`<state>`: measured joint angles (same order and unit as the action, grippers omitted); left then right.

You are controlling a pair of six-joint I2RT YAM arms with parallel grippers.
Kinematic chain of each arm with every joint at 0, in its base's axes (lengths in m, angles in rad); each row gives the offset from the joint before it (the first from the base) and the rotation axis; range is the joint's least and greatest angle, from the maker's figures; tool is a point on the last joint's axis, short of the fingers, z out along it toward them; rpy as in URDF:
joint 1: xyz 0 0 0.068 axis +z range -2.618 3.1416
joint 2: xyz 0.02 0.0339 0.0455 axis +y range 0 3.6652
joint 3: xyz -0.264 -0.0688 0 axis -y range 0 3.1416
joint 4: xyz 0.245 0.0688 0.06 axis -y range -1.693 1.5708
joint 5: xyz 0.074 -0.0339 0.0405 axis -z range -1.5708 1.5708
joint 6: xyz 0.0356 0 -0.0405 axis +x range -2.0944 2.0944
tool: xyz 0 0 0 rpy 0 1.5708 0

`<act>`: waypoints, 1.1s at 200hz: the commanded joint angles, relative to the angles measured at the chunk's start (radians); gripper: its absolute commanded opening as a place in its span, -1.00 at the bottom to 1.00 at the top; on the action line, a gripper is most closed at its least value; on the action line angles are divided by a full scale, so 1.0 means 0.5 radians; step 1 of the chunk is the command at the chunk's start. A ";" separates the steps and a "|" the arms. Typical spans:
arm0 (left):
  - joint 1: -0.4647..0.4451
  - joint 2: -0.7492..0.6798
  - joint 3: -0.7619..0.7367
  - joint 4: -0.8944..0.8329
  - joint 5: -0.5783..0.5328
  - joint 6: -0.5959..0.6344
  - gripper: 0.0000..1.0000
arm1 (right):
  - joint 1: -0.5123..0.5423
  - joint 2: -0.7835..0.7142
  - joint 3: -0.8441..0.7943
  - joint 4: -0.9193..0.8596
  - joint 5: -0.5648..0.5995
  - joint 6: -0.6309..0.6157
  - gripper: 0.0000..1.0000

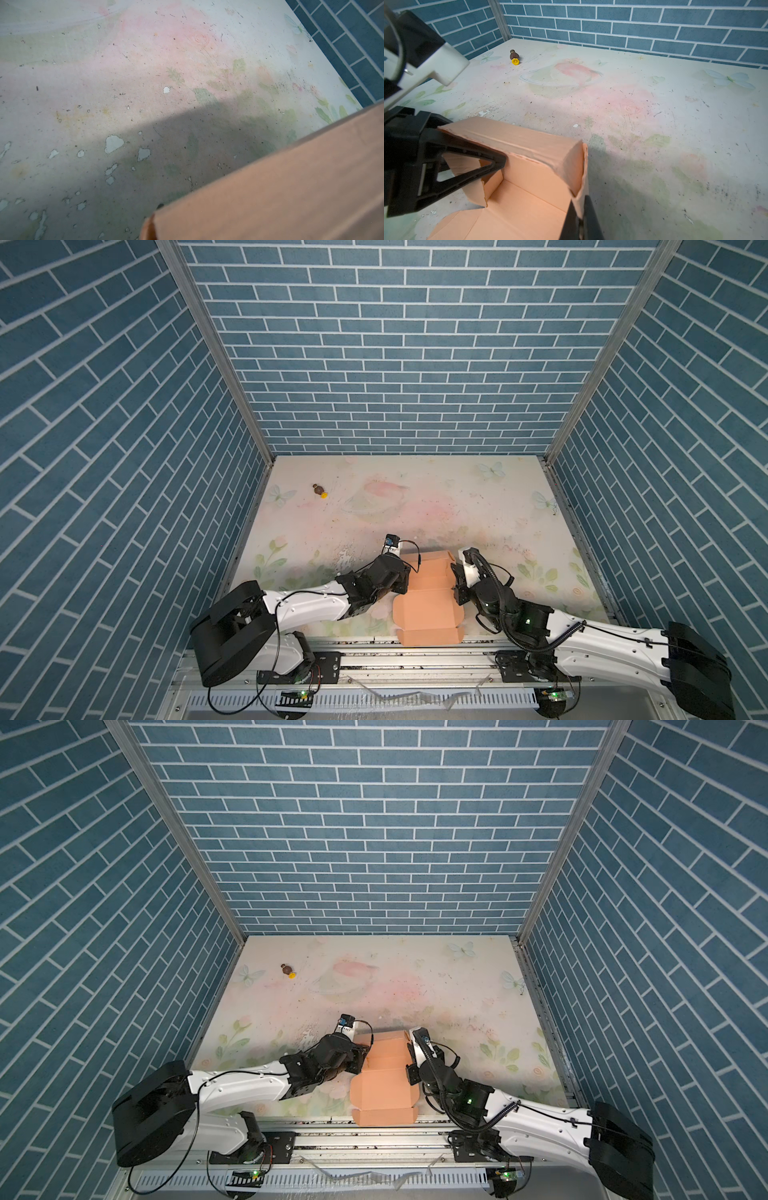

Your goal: Fold the paper box

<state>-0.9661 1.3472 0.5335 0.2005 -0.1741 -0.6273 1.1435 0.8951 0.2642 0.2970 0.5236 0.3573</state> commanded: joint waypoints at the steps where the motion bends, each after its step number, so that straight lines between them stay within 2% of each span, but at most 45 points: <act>1: 0.012 -0.031 -0.020 0.040 0.003 0.011 -0.31 | 0.021 0.023 0.021 0.017 -0.024 -0.052 -1.00; 31: 0.013 -0.009 0.001 0.017 -0.023 -0.048 -0.35 | 0.025 0.041 0.027 0.028 -0.025 -0.052 -1.00; 54: 0.011 -0.016 -0.004 0.037 0.011 -0.065 -0.03 | 0.027 0.044 0.024 0.029 -0.020 -0.047 -1.00; 95: 0.011 -0.178 -0.082 0.016 0.127 -0.044 0.15 | 0.031 0.041 0.010 0.040 -0.009 -0.040 -1.00; 176: 0.014 -0.529 -0.194 -0.097 0.479 0.111 0.36 | 0.030 0.153 -0.008 0.125 0.034 0.014 -1.00; 220: 0.015 -0.760 -0.273 -0.232 0.435 0.118 0.41 | 0.029 0.097 -0.046 0.133 0.066 0.041 -1.00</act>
<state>-0.9661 1.0325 0.4316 0.1417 0.0410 -0.5880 1.1519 0.9649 0.2565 0.3424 0.5274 0.3618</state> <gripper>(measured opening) 0.700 0.061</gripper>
